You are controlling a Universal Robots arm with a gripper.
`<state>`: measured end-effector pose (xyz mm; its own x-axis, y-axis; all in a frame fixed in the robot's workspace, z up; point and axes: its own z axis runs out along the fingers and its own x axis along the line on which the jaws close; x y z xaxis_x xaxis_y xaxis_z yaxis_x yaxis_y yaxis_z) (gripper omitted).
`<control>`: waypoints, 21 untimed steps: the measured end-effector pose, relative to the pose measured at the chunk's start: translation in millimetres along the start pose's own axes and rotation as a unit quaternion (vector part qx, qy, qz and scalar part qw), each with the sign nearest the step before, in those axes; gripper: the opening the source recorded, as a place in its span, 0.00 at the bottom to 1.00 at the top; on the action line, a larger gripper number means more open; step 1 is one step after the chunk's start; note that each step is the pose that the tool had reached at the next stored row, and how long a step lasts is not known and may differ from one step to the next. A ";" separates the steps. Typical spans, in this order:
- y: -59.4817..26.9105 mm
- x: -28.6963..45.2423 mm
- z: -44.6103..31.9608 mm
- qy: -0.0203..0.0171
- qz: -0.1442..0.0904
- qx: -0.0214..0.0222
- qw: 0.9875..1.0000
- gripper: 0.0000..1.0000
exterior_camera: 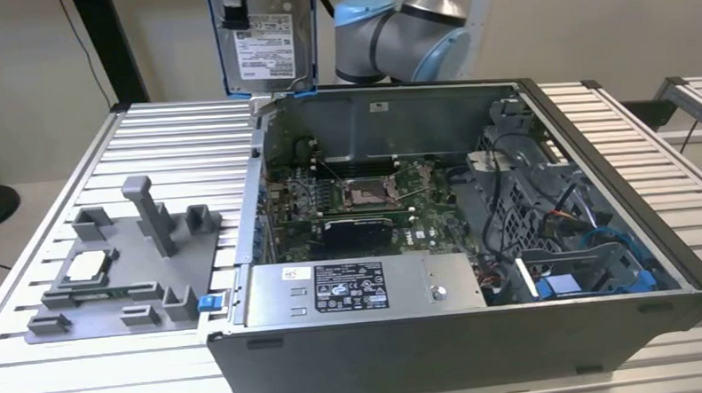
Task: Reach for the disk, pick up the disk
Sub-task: 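Pick up the disk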
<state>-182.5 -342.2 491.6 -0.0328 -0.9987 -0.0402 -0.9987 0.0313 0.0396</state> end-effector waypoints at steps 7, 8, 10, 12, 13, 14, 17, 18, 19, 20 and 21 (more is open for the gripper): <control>-20.7 -0.6 -0.8 0.000 0.000 -0.001 1.000 0.00; -23.8 -0.7 -0.9 0.000 0.000 -0.002 1.000 0.00; -29.7 -0.9 -1.2 0.000 0.000 -0.002 1.000 0.00; -35.6 -1.1 -1.4 0.000 0.000 -0.002 1.000 0.00; -38.8 -1.2 -1.5 0.000 0.000 -0.003 1.000 0.00; -41.8 -1.3 -1.6 0.000 0.000 -0.003 1.000 0.00; -48.5 -1.5 -1.8 0.000 0.000 -0.004 1.000 0.00; -50.1 -1.6 -1.9 0.000 0.000 -0.004 1.000 0.00; -51.8 -1.6 -2.0 0.000 0.000 -0.004 1.000 0.00; -53.7 -1.7 -2.1 0.000 0.000 -0.004 1.000 0.00; -55.3 -1.7 -2.1 0.000 0.000 -0.005 1.000 0.00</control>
<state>-127.2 -342.3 491.6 -0.0329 -0.9987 -0.0398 -0.9983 0.0310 0.0487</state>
